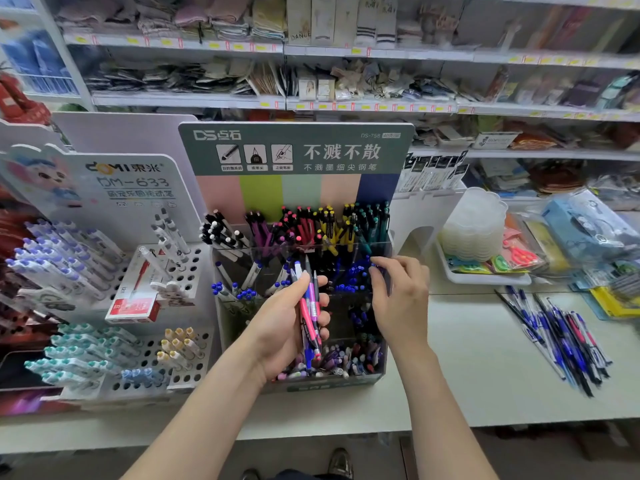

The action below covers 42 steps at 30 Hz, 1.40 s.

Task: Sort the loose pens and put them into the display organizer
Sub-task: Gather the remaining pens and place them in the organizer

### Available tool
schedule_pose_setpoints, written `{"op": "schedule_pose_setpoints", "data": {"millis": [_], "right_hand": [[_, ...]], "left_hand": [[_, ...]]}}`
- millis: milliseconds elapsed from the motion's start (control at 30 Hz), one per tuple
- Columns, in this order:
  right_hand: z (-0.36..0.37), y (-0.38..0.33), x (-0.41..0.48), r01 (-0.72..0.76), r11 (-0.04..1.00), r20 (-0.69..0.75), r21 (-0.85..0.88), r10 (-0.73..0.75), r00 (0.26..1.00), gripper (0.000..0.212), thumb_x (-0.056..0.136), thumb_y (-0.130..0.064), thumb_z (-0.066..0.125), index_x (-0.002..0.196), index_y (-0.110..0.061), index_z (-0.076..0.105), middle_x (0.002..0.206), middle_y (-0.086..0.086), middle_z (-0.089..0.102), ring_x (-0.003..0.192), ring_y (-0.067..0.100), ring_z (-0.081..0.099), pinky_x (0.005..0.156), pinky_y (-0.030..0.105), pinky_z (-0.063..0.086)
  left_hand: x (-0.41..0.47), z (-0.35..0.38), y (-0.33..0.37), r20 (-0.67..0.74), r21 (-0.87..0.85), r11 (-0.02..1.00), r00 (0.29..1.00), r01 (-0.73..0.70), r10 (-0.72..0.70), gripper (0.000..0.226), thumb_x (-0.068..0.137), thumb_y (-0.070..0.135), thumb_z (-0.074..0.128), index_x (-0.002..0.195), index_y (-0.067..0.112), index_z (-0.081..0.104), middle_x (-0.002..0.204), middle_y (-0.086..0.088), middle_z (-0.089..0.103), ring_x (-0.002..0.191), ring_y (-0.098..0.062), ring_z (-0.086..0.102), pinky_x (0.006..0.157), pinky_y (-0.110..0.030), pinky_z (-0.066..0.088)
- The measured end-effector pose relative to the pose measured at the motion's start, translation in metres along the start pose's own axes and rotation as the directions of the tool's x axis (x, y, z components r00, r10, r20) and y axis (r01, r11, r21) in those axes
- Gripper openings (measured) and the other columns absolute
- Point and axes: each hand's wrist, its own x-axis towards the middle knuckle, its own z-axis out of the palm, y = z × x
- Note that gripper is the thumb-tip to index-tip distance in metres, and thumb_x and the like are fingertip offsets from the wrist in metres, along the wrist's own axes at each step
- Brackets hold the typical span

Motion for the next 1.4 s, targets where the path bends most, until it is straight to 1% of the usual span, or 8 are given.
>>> {"op": "schedule_pose_setpoints", "data": {"millis": [167, 267, 333, 467, 700, 967, 1267, 1400], "right_hand": [[-0.012, -0.036, -0.005, -0.059, 0.997, -0.054, 0.051, 0.062, 0.997, 0.021, 0.099, -0.019, 0.071, 0.12, -0.016, 0.075, 0.112, 0.004, 0.056, 0.1, 0.02, 0.054, 0.089, 0.032, 0.05], [-0.032, -0.077, -0.01, -0.184, 0.891, 0.303, 0.414, 0.055, 0.952, 0.013, 0.094, -0.035, 0.079, 0.095, -0.027, 0.07, 0.082, -0.005, 0.066, 0.071, 0.017, 0.064, 0.067, 0.036, 0.054], [-0.035, -0.092, -0.017, -0.206, 0.867, 0.511, 0.453, -0.063, 0.857, 0.017, 0.09, -0.041, 0.084, 0.097, -0.03, 0.072, 0.072, -0.004, 0.068, 0.064, 0.017, 0.065, 0.062, 0.033, 0.054], [-0.021, -0.097, -0.02, -0.153, 0.87, 0.477, 0.469, -0.104, 0.873, 0.006, 0.094, -0.02, 0.08, 0.098, -0.024, 0.08, 0.075, -0.015, 0.071, 0.069, 0.013, 0.068, 0.066, 0.017, 0.048], [-0.004, -0.117, -0.026, -0.142, 0.896, 0.38, 0.421, -0.032, 0.925, 0.01, 0.092, -0.025, 0.08, 0.102, -0.03, 0.079, 0.068, -0.009, 0.064, 0.062, 0.016, 0.059, 0.059, 0.026, 0.05], [-0.001, -0.122, -0.018, -0.334, 0.821, 0.498, 0.463, 0.071, 0.864, 0.007, 0.097, -0.029, 0.077, 0.103, -0.031, 0.081, 0.083, -0.012, 0.076, 0.073, 0.01, 0.069, 0.068, 0.026, 0.056], [0.004, -0.134, -0.022, -0.218, 0.888, 0.466, 0.404, 0.006, 0.885, 0.011, 0.097, -0.025, 0.074, 0.105, -0.025, 0.081, 0.085, -0.017, 0.076, 0.081, 0.006, 0.072, 0.073, 0.024, 0.058], [0.002, -0.135, -0.019, -0.361, 0.821, 0.578, 0.443, 0.047, 0.814, 0.023, 0.099, -0.025, 0.073, 0.12, -0.033, 0.071, 0.093, -0.01, 0.074, 0.081, 0.009, 0.07, 0.072, 0.021, 0.058]], "left_hand": [[-0.002, 0.0, -0.001, -0.03, -0.022, 0.999, 0.999, -0.032, 0.031, 0.047, 0.113, 0.041, 0.045, 0.142, 0.007, 0.057, 0.09, -0.005, 0.058, 0.068, -0.017, 0.052, 0.065, -0.036, 0.049], [-0.002, 0.002, 0.0, -0.114, 0.012, 0.993, 0.986, -0.12, 0.12, 0.042, 0.114, 0.039, 0.044, 0.142, 0.012, 0.058, 0.094, -0.007, 0.061, 0.073, -0.018, 0.057, 0.071, -0.038, 0.052], [-0.001, 0.001, 0.004, -0.157, 0.036, 0.988, 0.975, -0.152, 0.156, 0.038, 0.114, 0.04, 0.044, 0.142, 0.019, 0.058, 0.107, -0.012, 0.061, 0.084, -0.022, 0.06, 0.079, -0.039, 0.057], [-0.002, -0.01, 0.012, -0.16, -0.07, 0.983, 0.974, -0.171, 0.158, 0.039, 0.112, 0.034, 0.049, 0.143, 0.011, 0.058, 0.115, -0.014, 0.057, 0.103, -0.027, 0.065, 0.1, -0.049, 0.056], [-0.009, -0.022, 0.017, -0.123, -0.194, 0.955, 0.972, -0.222, 0.201, 0.038, 0.107, 0.0, 0.041, 0.143, -0.003, 0.052, 0.123, -0.025, 0.066, 0.116, -0.037, 0.067, 0.103, -0.051, 0.056], [-0.02, -0.032, 0.02, -0.114, -0.066, 0.945, 0.943, -0.32, 0.311, 0.039, 0.106, 0.01, 0.056, 0.144, 0.006, 0.05, 0.136, -0.014, 0.071, 0.128, -0.033, 0.067, 0.115, -0.057, 0.047], [-0.021, -0.045, 0.018, -0.149, 0.065, 0.949, 0.937, -0.31, 0.316, 0.03, 0.109, 0.011, 0.053, 0.137, 0.003, 0.059, 0.134, -0.011, 0.073, 0.13, -0.027, 0.067, 0.115, -0.052, 0.047], [-0.02, -0.049, 0.02, -0.162, 0.01, 0.957, 0.944, -0.291, 0.289, 0.032, 0.109, 0.009, 0.053, 0.139, -0.001, 0.061, 0.134, -0.025, 0.069, 0.128, -0.041, 0.067, 0.108, -0.059, 0.051]]}}
